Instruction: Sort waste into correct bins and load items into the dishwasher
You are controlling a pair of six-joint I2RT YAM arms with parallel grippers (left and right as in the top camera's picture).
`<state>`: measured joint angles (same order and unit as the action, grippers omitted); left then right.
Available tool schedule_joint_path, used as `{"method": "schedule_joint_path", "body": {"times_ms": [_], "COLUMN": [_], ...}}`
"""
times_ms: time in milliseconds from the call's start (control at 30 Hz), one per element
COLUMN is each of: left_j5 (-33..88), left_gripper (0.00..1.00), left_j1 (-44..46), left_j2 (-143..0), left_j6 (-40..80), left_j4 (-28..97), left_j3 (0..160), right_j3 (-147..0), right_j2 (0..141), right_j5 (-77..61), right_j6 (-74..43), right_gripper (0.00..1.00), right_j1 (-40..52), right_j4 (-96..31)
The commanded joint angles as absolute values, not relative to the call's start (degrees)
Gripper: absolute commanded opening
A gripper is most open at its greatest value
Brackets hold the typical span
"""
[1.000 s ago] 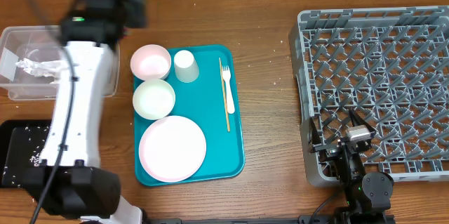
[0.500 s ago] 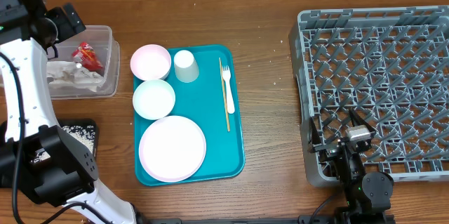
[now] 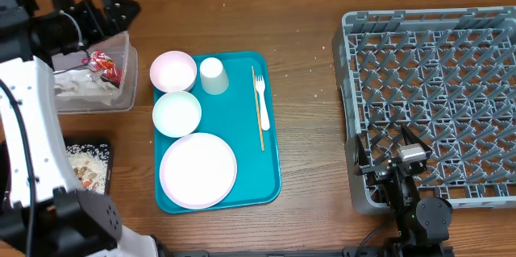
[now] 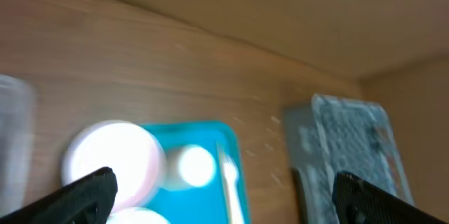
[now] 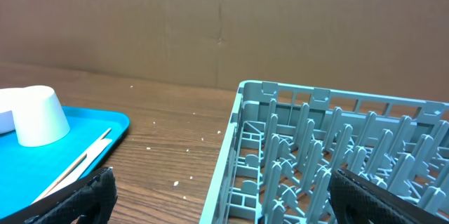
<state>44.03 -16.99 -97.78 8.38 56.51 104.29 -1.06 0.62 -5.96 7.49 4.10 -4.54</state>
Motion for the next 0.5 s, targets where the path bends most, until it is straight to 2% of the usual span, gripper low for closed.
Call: {"method": "schedule_joint_path", "body": {"times_ms": [0,100,300,367,467], "left_j5": [41.8,34.5,29.5,23.6,4.6], "left_gripper": [1.00,1.00,1.00,1.00,1.00], "left_j1": [-8.6,0.0,11.7,13.6,14.2], "left_j2": [-95.0,-95.8,-98.4,-98.5,-98.5], "left_j6": [3.1,1.4,1.3,4.0,16.9], "left_j4": [61.6,67.4,71.5,71.6,73.3], "left_j3": [104.9,104.7,104.7,104.7,104.7], "right_j3": [-0.5,-0.5,-0.5,-0.5,-0.5], "right_j2": [0.2,0.2,0.2,0.2,0.2], "right_j5": [-5.6,-5.6,-5.6,-5.6,-5.6], "right_j6": [7.1,7.1,7.1,7.1,7.1], "right_gripper": [1.00,1.00,1.00,1.00,1.00], "right_j1": [3.7,3.7,3.7,3.7,3.7], "right_j4": [-4.3,-4.3,-4.3,-4.3,-4.3]}}
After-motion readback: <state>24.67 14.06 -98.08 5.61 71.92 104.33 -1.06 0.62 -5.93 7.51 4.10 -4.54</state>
